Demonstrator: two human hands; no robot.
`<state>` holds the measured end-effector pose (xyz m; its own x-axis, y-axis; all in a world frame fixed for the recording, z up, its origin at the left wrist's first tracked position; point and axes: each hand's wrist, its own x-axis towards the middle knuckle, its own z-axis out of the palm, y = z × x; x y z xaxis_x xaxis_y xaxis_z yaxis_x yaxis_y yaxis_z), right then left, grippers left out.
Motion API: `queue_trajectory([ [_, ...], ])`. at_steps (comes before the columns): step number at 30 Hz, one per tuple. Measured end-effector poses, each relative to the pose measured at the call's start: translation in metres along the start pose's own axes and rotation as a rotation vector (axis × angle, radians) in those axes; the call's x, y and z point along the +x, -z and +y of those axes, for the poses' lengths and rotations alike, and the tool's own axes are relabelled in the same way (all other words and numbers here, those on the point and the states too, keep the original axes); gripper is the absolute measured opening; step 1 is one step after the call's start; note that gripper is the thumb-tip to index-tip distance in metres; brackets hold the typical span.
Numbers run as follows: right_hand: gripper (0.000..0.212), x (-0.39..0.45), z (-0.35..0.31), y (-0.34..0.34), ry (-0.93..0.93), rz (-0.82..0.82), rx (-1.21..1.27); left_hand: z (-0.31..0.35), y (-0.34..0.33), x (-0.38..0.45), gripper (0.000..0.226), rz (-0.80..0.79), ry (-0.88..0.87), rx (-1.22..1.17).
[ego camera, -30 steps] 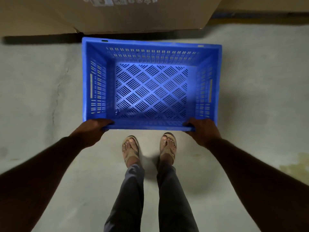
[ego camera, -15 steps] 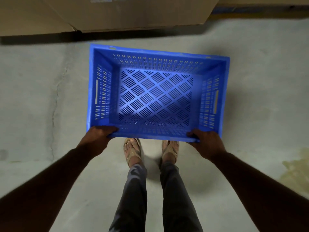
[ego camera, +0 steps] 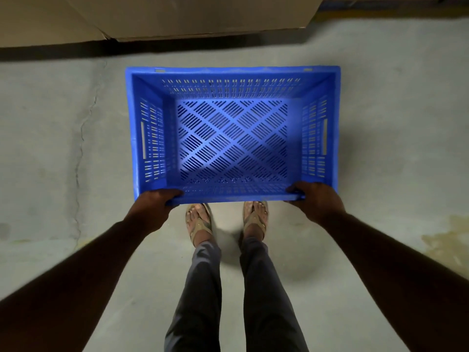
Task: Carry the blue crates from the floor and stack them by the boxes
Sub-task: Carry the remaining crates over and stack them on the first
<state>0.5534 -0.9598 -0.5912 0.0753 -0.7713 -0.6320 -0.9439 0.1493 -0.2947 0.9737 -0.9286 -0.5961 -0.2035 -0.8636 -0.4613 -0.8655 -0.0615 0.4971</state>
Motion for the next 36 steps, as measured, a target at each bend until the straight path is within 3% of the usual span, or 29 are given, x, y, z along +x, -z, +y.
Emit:
queue_trajectory([
  [3,0.039,-0.001,-0.003,0.002,-0.050,0.011,-0.025,0.003,-0.003,0.001,0.044,-0.010,0.010,-0.016],
  [6,0.038,-0.006,-0.003,-0.003,0.014,0.063,-0.004,-0.004,-0.004,0.001,0.045,-0.037,0.007,0.002],
  [10,0.039,0.001,-0.002,0.000,0.032,-0.030,-0.009,0.000,-0.004,0.003,0.046,-0.056,-0.009,0.061],
  [14,0.060,-0.008,-0.017,0.013,0.044,-0.003,-0.074,0.031,0.007,-0.006,0.061,-0.079,0.137,0.084],
  [17,0.065,-0.035,-0.043,0.041,0.074,0.090,0.173,0.076,0.037,-0.024,0.061,-0.113,0.146,-0.008],
  [20,0.045,-0.077,-0.068,0.095,-0.004,0.211,0.473,0.115,0.087,-0.053,0.050,-0.078,0.109,-0.066],
  [27,0.019,-0.218,-0.129,0.205,0.115,0.384,0.559,0.205,0.211,-0.102,0.025,0.063,-0.104,-0.294],
  [31,0.019,-0.301,-0.159,0.239,0.110,0.570,0.778,0.265,0.247,-0.130,0.024,-0.019,-0.246,-0.317],
  [36,0.014,-0.395,-0.156,0.258,-0.030,0.699,1.044,0.340,0.270,-0.163,0.023,-0.092,-0.357,-0.375],
])
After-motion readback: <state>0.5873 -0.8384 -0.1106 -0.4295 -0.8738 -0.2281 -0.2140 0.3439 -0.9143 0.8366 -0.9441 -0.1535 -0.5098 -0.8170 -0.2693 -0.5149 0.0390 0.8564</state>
